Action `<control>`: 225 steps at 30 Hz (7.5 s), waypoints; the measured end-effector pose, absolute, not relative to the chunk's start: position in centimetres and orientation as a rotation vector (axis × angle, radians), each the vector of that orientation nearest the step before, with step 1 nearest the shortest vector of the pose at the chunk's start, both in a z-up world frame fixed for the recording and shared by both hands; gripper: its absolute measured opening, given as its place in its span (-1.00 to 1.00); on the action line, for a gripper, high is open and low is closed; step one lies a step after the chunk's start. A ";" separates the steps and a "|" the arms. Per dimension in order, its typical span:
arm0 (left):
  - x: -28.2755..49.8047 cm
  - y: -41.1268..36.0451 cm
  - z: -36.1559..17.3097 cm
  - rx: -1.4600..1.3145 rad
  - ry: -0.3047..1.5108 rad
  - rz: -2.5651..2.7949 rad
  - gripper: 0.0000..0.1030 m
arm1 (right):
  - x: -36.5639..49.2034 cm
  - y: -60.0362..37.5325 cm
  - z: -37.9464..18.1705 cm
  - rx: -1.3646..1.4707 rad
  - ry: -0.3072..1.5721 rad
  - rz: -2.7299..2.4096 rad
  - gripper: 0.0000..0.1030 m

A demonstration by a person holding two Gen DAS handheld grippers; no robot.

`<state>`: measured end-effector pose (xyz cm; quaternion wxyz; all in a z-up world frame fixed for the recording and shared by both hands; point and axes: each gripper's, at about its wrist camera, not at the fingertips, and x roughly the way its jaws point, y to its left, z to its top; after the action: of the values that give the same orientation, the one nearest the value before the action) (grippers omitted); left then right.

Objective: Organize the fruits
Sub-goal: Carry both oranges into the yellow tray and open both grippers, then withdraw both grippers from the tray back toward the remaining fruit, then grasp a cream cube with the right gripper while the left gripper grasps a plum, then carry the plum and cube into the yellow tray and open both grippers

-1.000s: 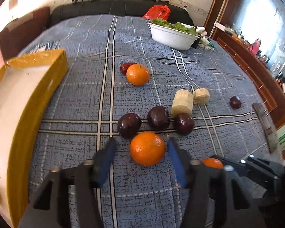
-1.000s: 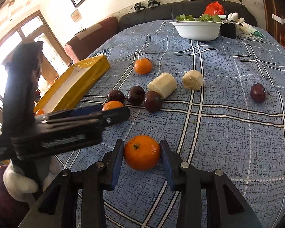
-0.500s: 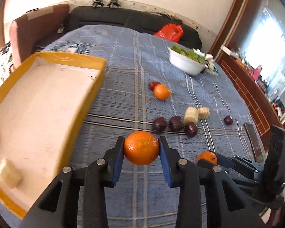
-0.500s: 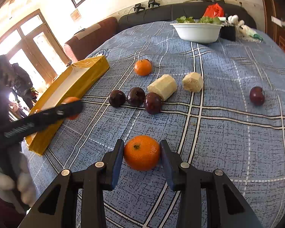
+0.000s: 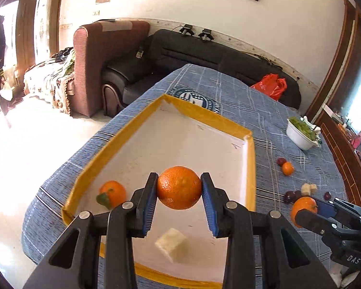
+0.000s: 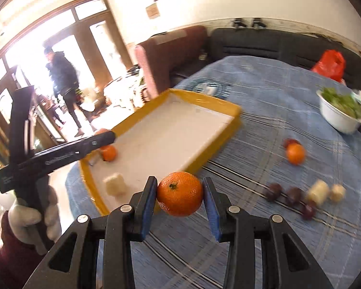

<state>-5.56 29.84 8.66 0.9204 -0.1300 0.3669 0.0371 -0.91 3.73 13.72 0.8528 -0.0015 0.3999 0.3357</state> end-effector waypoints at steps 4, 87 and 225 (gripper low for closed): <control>-4.1 33.0 7.3 -0.310 0.798 0.107 -0.32 | -0.9 8.9 13.4 -0.072 0.842 0.752 -0.17; -12.4 27.0 21.9 -0.401 0.474 -0.140 0.66 | -3.3 -12.7 27.9 0.197 0.643 0.291 0.42; -11.9 32.2 9.9 -0.492 0.682 0.090 0.47 | -0.2 6.9 12.2 0.070 0.838 0.610 0.07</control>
<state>-11.89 32.18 9.91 0.9120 -0.2387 0.3308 0.0437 -0.23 6.88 12.17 0.8682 0.0333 0.4002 0.2913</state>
